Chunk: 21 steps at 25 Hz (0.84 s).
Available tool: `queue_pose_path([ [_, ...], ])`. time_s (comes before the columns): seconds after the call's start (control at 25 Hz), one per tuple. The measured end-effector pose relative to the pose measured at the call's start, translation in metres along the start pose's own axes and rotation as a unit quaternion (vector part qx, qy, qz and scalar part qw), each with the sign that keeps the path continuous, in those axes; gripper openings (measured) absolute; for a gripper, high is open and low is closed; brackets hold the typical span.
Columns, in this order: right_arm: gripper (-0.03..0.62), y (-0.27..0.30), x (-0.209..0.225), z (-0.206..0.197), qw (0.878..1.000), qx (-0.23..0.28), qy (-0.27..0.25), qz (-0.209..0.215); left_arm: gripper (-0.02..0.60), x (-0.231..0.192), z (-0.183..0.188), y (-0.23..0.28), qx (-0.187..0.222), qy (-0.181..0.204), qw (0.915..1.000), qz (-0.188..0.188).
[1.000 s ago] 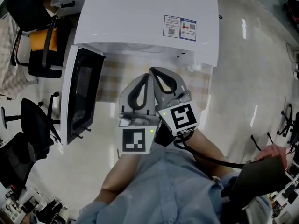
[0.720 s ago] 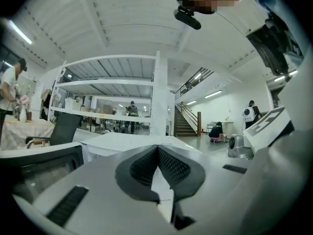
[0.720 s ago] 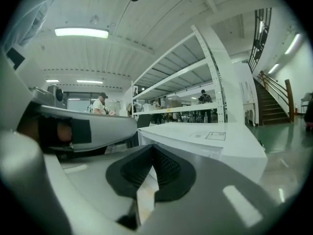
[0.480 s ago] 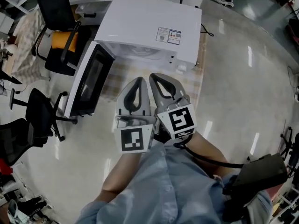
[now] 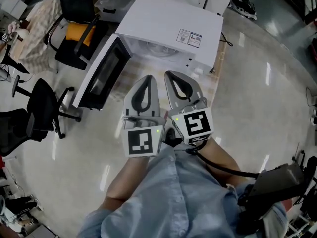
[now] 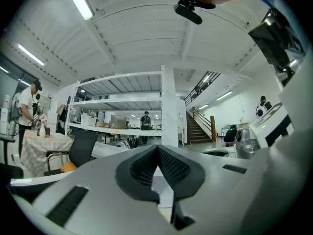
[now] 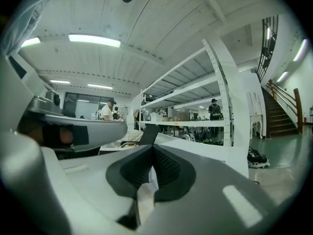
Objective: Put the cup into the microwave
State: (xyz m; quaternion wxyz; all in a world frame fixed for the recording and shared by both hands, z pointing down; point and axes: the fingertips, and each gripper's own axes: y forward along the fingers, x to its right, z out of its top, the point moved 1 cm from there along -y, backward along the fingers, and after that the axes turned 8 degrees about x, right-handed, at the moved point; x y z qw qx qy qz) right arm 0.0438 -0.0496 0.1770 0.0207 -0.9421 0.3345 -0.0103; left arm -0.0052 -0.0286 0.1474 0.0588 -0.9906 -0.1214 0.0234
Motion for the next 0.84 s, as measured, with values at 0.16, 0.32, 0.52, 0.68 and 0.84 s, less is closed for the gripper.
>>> queue_pose_path([
  [0.16,0.000,-0.003,-0.005,0.002,1.000,0.004,-0.002,0.007,0.006,0.001,0.000,-0.006,-0.001,0.002,1.0000,0.002],
  [0.32,0.000,-0.004,-0.007,0.005,1.000,0.006,-0.006,0.009,0.006,0.000,0.003,-0.009,0.000,0.004,1.0000,0.003],
  [0.52,0.000,-0.004,-0.010,0.007,1.000,0.008,-0.005,0.007,0.006,-0.003,0.005,-0.013,0.002,0.004,1.0000,0.004],
  [0.68,0.000,-0.005,-0.013,0.007,1.000,0.007,-0.005,0.009,0.006,-0.003,0.007,-0.014,0.003,0.004,1.0000,0.003],
  [0.84,0.000,-0.005,-0.017,0.009,1.000,0.009,-0.006,0.011,0.006,-0.004,0.009,-0.017,0.005,0.005,1.0000,0.002],
])
